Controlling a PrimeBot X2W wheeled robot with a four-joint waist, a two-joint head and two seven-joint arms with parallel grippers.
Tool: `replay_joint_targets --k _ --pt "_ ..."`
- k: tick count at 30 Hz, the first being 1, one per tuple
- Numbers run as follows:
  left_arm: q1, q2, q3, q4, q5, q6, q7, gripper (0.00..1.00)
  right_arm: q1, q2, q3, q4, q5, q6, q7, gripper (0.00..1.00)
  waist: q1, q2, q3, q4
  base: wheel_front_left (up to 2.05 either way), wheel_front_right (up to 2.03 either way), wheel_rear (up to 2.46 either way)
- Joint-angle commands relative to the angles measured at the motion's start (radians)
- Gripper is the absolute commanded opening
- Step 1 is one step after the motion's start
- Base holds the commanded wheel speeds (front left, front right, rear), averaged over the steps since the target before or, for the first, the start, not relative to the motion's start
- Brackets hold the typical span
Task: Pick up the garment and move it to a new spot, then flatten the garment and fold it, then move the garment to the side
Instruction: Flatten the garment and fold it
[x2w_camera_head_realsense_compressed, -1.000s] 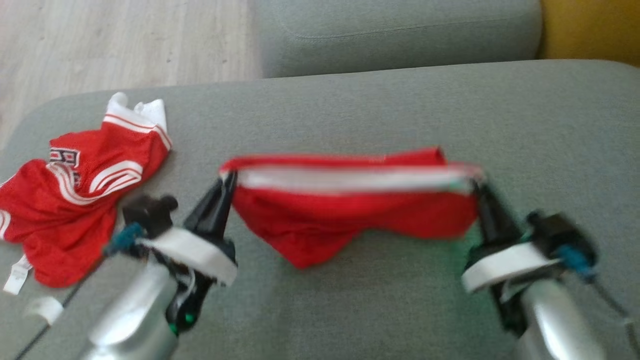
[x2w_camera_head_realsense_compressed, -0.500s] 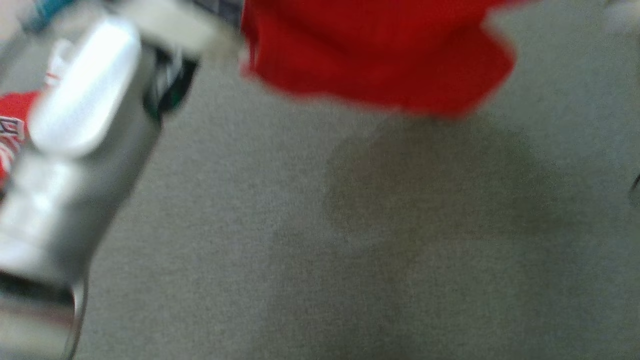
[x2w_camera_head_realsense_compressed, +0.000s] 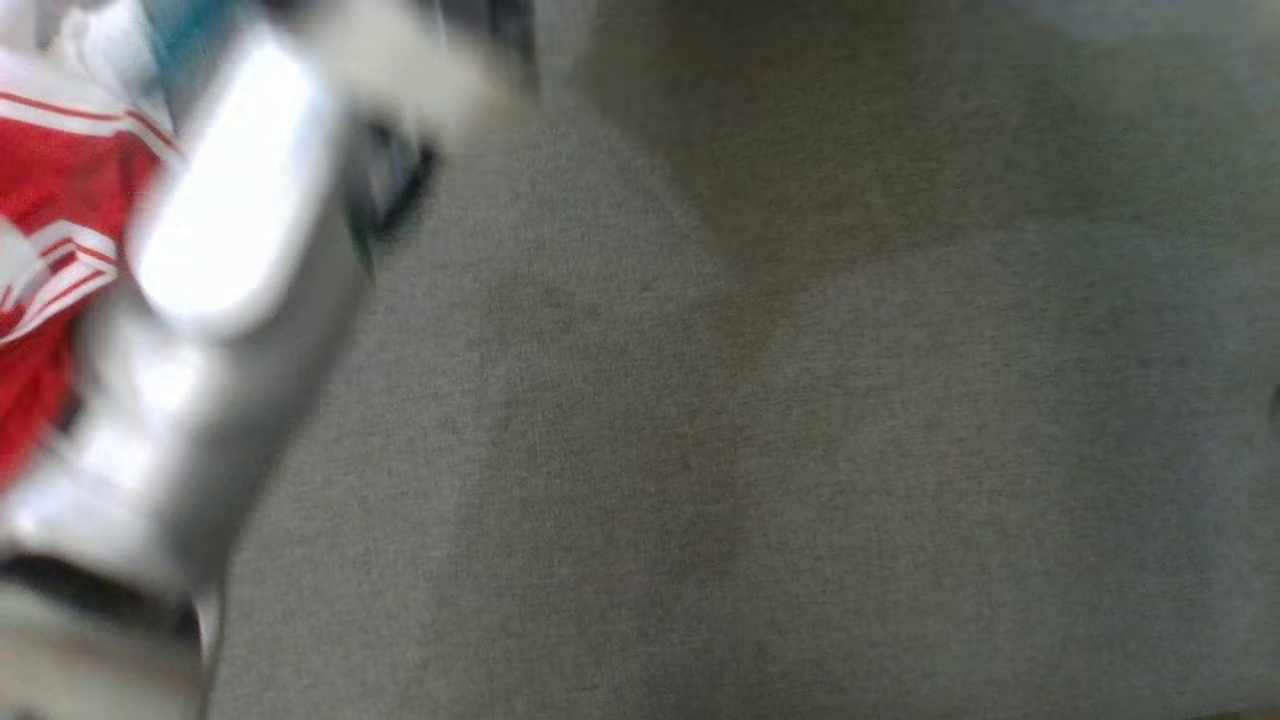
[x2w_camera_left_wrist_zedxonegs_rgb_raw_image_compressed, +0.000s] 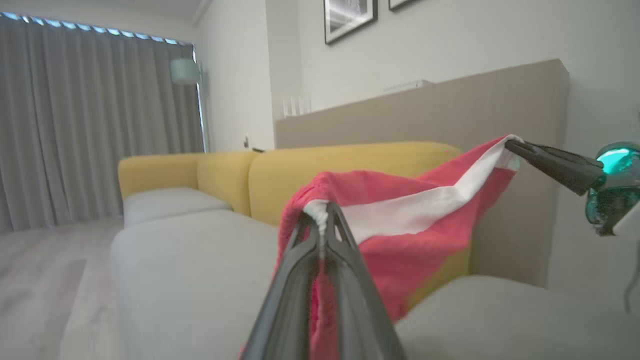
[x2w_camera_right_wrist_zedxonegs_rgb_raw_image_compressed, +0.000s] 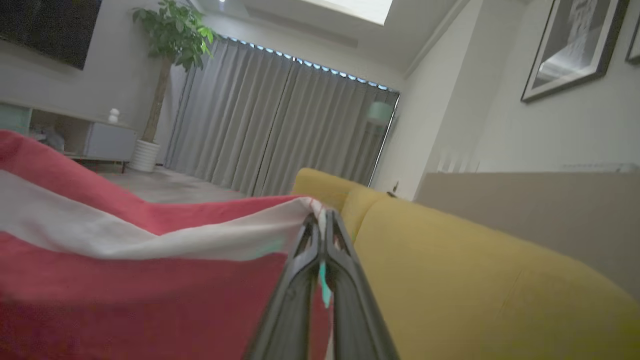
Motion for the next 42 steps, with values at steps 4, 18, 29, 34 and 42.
replay_joint_targets --k 4,18,29,34,42 --pt "0.298 0.079 -0.007 -0.107 0.009 0.002 -0.004 0.0 0.317 0.024 0.029 -0.051 0.067 -0.001 -0.003 0.0 -0.0001 0.0 -0.1 -0.012 0.0 0.0 0.0" --pt "0.987 0.175 -0.031 -0.286 0.037 0.01 -0.004 0.0 1.014 -0.012 -0.021 -0.454 0.286 -0.001 0.195 0.0 -0.0001 0.0 -0.306 -0.064 0.0 0.0 0.0" --pt "1.066 0.127 -0.008 -0.416 -0.024 0.041 0.006 0.0 1.096 -0.075 -0.076 -0.634 0.335 -0.001 0.37 0.0 -0.0001 0.0 -0.335 0.002 0.0 0.0 0.0" --pt "0.954 0.068 -0.002 -0.364 -0.023 0.054 0.043 0.0 0.943 -0.195 0.022 -0.498 0.362 -0.001 0.394 0.0 -0.0001 0.0 -0.292 0.048 0.0 0.0 0.0" --pt "0.773 -0.035 0.034 -0.241 -0.062 0.069 0.083 0.0 0.623 -0.357 0.255 -0.277 0.438 -0.001 0.414 0.0 -0.0001 0.0 -0.183 0.126 0.0 0.0 0.0"
